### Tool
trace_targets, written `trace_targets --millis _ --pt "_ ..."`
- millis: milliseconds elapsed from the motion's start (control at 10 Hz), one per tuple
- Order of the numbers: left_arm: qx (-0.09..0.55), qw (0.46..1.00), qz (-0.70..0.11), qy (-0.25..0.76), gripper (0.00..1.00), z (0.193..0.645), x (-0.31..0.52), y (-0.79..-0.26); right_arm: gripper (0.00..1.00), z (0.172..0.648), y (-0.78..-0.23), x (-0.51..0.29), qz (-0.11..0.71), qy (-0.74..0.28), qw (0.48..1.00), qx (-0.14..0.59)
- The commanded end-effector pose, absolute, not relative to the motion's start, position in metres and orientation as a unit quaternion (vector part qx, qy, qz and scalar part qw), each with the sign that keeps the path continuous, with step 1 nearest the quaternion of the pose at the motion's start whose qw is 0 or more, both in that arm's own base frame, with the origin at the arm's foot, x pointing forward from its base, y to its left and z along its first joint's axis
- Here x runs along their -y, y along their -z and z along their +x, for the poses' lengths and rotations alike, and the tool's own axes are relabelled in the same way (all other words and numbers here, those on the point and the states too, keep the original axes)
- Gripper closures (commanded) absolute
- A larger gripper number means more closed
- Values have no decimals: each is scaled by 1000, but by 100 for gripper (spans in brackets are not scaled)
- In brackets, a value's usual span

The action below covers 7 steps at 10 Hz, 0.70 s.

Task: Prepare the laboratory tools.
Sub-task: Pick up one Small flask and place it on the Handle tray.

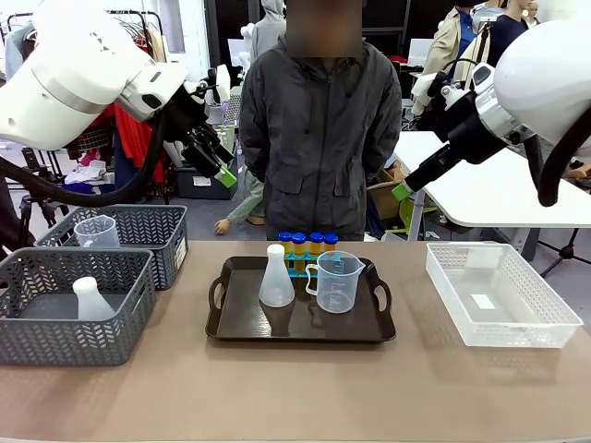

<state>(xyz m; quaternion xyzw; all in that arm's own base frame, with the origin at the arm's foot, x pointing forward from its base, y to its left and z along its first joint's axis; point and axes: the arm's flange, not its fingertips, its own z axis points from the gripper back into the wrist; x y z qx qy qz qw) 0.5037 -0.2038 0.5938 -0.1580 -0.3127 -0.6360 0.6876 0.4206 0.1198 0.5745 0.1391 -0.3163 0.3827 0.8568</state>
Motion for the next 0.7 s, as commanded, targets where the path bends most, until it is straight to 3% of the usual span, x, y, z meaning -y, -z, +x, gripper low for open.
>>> trace_targets --millis 0,600 --pt "314 688 -157 635 0 503 202 -595 0 422 -575 -120 149 -383 854 320" --pt "314 688 -157 635 0 503 202 -595 0 422 -575 -120 149 -383 854 320"
